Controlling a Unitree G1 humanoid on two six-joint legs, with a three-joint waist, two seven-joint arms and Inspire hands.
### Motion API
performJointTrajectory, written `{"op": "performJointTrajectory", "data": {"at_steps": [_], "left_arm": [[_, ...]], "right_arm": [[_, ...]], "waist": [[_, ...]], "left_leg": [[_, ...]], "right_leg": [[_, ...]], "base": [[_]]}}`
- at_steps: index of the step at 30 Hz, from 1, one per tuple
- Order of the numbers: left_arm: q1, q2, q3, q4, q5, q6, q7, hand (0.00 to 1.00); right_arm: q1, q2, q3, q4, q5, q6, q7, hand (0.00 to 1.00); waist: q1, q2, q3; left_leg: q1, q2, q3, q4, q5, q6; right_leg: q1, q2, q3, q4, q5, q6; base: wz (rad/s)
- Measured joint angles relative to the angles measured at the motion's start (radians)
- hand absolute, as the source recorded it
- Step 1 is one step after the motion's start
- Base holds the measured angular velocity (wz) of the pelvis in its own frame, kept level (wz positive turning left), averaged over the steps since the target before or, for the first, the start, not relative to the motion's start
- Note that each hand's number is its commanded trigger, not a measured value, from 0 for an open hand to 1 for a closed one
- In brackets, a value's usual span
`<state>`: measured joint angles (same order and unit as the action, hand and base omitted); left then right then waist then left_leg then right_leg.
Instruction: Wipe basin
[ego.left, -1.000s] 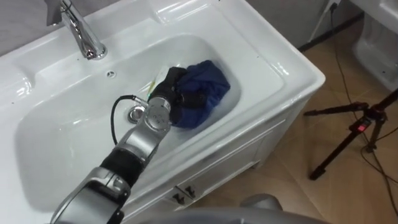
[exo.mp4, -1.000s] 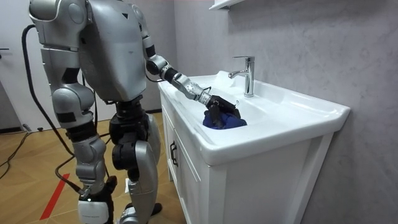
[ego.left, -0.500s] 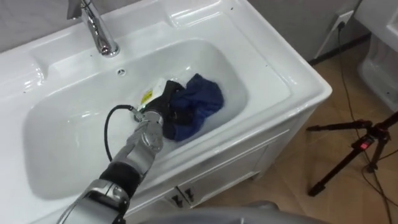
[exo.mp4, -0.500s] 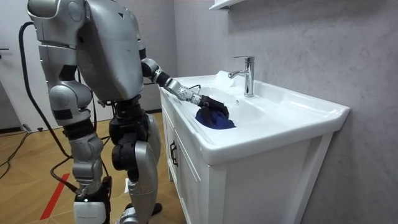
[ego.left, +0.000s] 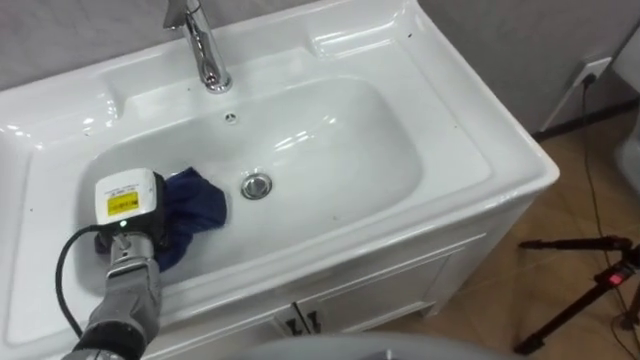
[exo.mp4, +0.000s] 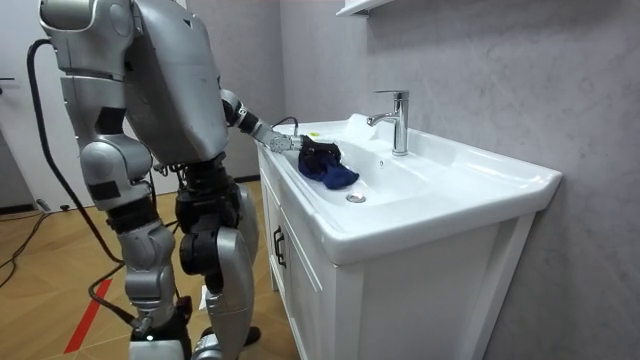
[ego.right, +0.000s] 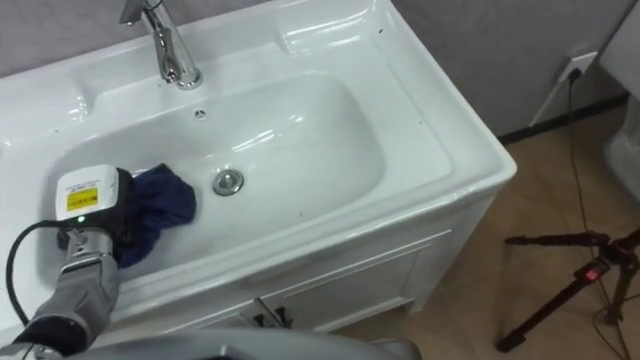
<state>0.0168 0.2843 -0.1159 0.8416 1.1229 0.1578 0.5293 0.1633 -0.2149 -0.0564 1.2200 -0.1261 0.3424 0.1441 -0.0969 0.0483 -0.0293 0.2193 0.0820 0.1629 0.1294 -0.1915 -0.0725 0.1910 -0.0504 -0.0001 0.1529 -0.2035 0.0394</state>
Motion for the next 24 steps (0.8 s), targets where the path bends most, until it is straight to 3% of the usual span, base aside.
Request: {"op": "performJointTrajectory", "data": {"at_steps": [6,9,13,20,24], "left_arm": [[0.023,0.000,0.003,-0.006,0.028,0.002,0.025,1.00],[0.035,0.000,0.008,-0.020,0.051,0.001,0.032,1.00],[0.063,0.000,0.033,-0.060,0.059,0.001,0.033,1.00],[0.033,0.000,0.035,-0.050,0.060,-0.007,0.026,1.00],[0.023,0.000,0.035,-0.053,0.058,-0.007,0.021,1.00]], "right_arm": [[-0.024,-0.027,-0.017,0.025,0.015,-0.006,-0.017,0.00],[-0.030,-0.028,-0.035,0.023,0.010,-0.027,-0.032,0.00],[-0.050,-0.028,-0.068,0.023,0.013,-0.066,-0.047,0.00],[-0.087,-0.028,-0.077,0.063,0.046,-0.124,-0.065,0.00],[-0.081,-0.028,-0.071,0.070,0.092,-0.125,-0.068,0.00]], "waist": [[0.009,0.022,-0.0049],[0.022,0.030,-0.0054],[0.022,0.039,-0.0025],[0.019,0.039,0.0026],[0.018,0.032,0.0077]], "left_leg": [[-0.002,0.000,-0.016,0.001,0.000,0.000],[-0.002,0.000,-0.029,0.001,0.000,0.000],[-0.005,0.003,-0.038,0.000,0.000,0.000],[-0.019,0.006,-0.059,0.000,0.000,0.000],[-0.019,0.006,-0.061,0.001,0.000,0.000]], "right_leg": [[0.000,0.000,-0.003,0.000,0.000,0.000],[0.000,0.001,-0.010,0.000,0.000,-0.001],[0.004,0.000,-0.061,0.000,0.002,-0.003],[0.000,0.001,-0.109,-0.003,0.002,-0.003],[0.001,0.000,-0.112,-0.004,0.001,-0.004]], "base": [[-0.01],[-0.03],[0.02],[0.13],[0.01]]}}
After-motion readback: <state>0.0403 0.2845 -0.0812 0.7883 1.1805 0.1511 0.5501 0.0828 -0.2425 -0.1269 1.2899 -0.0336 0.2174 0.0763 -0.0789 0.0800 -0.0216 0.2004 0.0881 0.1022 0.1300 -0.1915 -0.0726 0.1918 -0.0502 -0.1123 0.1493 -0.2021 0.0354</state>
